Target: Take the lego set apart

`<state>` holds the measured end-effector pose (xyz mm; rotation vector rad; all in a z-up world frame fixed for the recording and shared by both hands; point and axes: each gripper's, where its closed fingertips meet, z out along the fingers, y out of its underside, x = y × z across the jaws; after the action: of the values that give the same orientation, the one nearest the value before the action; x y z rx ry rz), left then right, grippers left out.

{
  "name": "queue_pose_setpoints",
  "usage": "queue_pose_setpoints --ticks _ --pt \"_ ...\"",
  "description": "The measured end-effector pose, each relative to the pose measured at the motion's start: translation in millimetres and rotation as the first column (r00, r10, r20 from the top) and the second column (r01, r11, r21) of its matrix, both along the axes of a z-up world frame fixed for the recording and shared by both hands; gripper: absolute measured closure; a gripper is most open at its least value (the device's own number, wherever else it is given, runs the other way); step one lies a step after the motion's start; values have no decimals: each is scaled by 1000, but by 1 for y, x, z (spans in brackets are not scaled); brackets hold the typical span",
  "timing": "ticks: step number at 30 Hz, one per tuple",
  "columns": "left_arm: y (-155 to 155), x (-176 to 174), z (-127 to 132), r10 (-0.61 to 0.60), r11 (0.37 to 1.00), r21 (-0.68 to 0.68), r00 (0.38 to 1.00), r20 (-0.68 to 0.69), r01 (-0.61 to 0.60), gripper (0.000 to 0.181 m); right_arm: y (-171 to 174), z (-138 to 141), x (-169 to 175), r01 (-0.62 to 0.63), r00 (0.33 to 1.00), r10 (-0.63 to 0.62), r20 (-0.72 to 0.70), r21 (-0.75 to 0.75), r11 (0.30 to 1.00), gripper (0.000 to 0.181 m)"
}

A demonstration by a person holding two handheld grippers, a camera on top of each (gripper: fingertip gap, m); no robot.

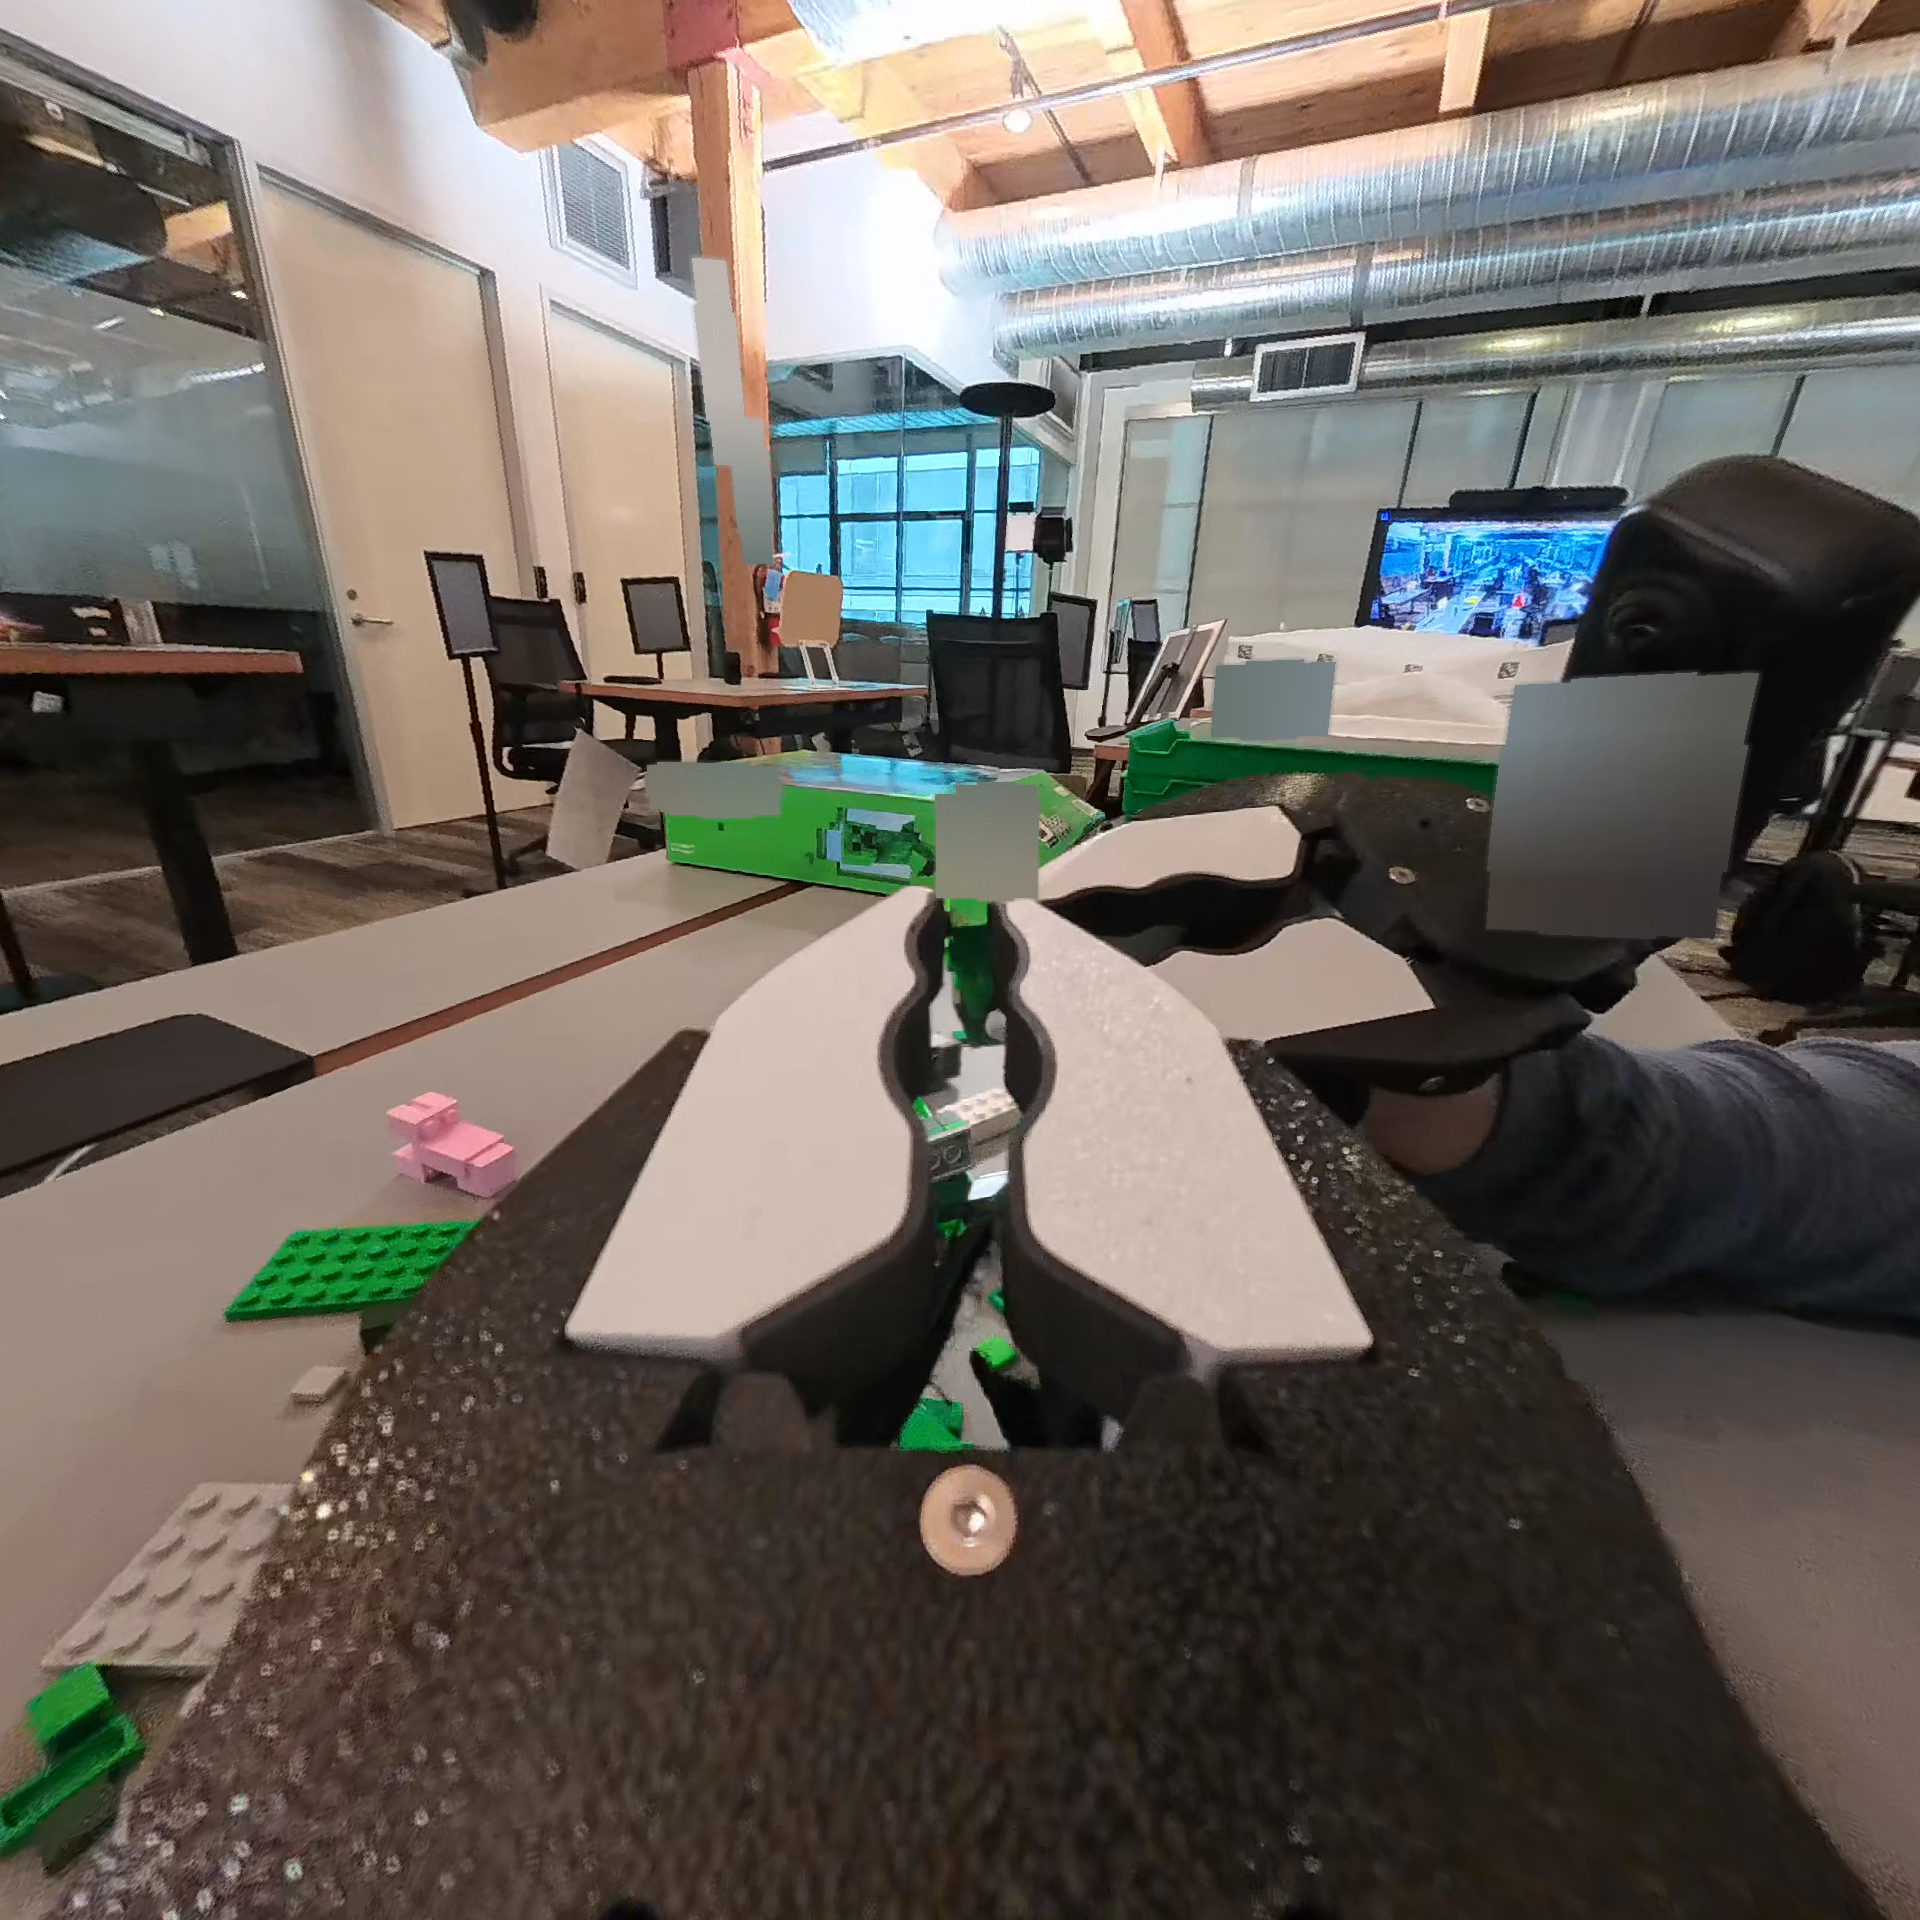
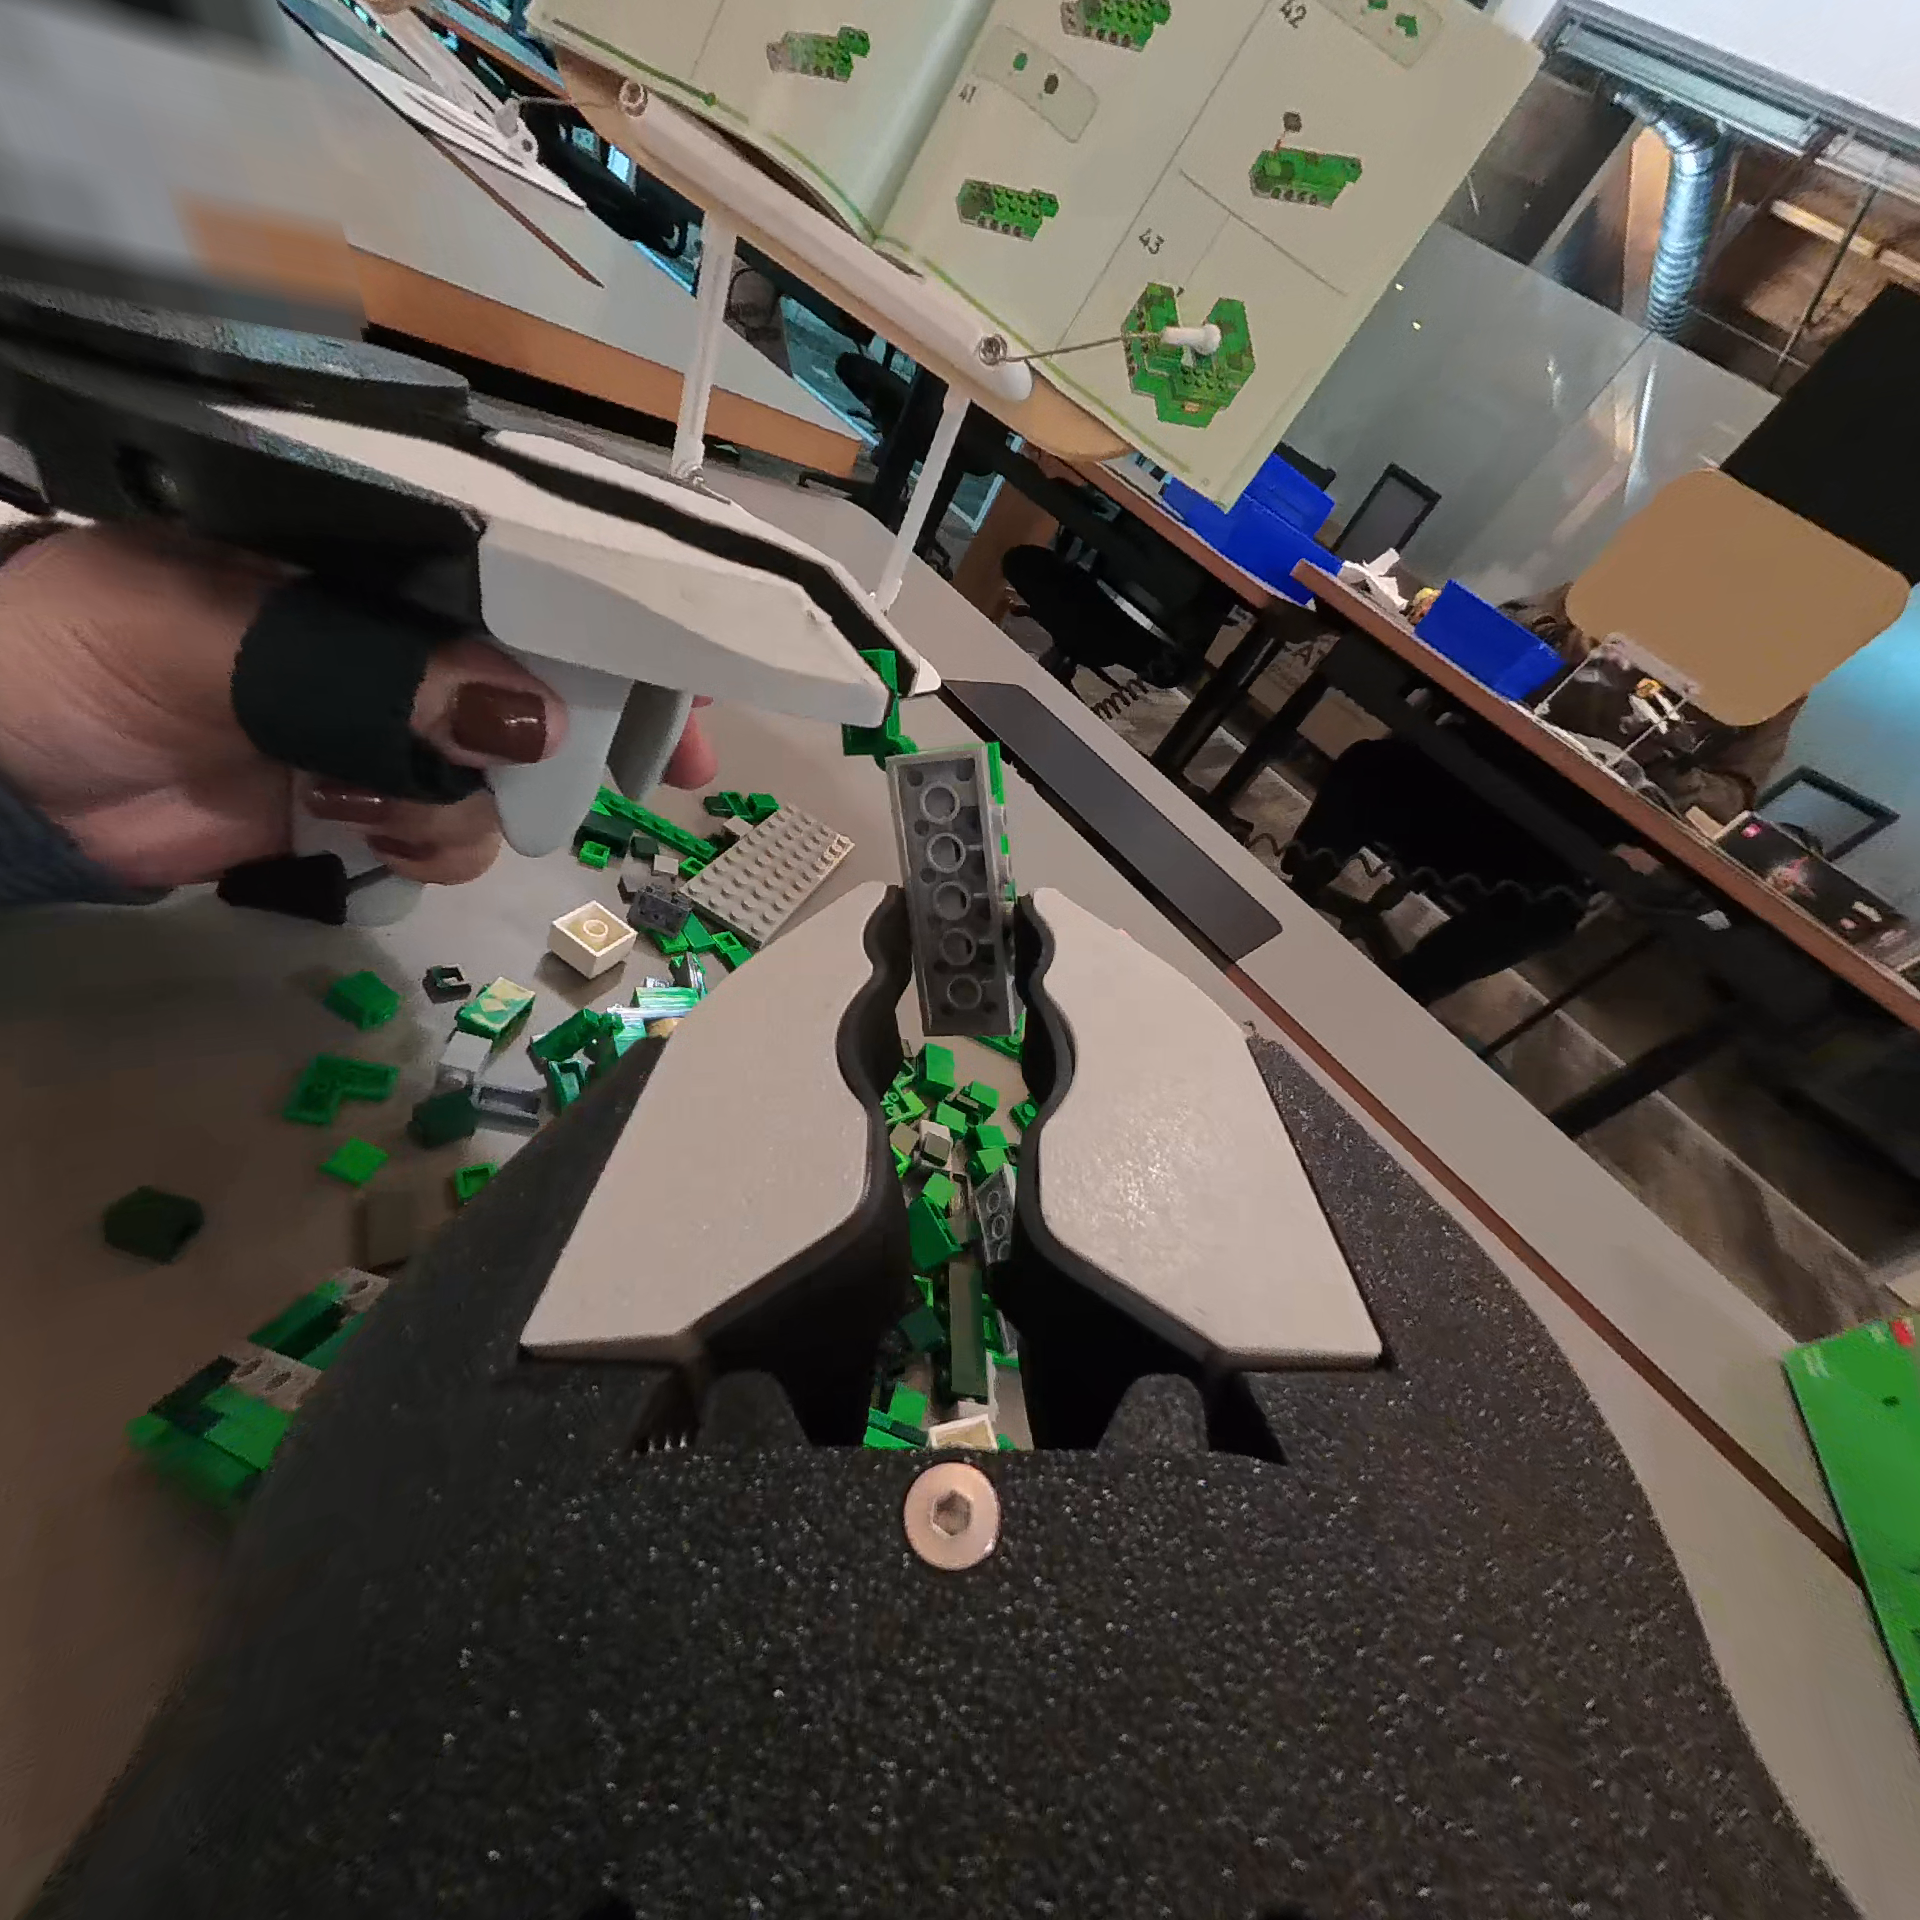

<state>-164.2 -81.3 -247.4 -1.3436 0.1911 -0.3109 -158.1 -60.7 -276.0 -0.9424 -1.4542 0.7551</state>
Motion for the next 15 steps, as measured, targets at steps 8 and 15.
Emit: queue_pose_setpoints --ticks 8,15 --pt "3 -1 -15 -39 997 -60 997 63 43 149 11 3 11 107 994 -86 -64 587 802 163" --pt "5 17 -32 -91 985 -154 989 -119 72 144 -4 2 15 53 998 -3 -70 717 695 163"
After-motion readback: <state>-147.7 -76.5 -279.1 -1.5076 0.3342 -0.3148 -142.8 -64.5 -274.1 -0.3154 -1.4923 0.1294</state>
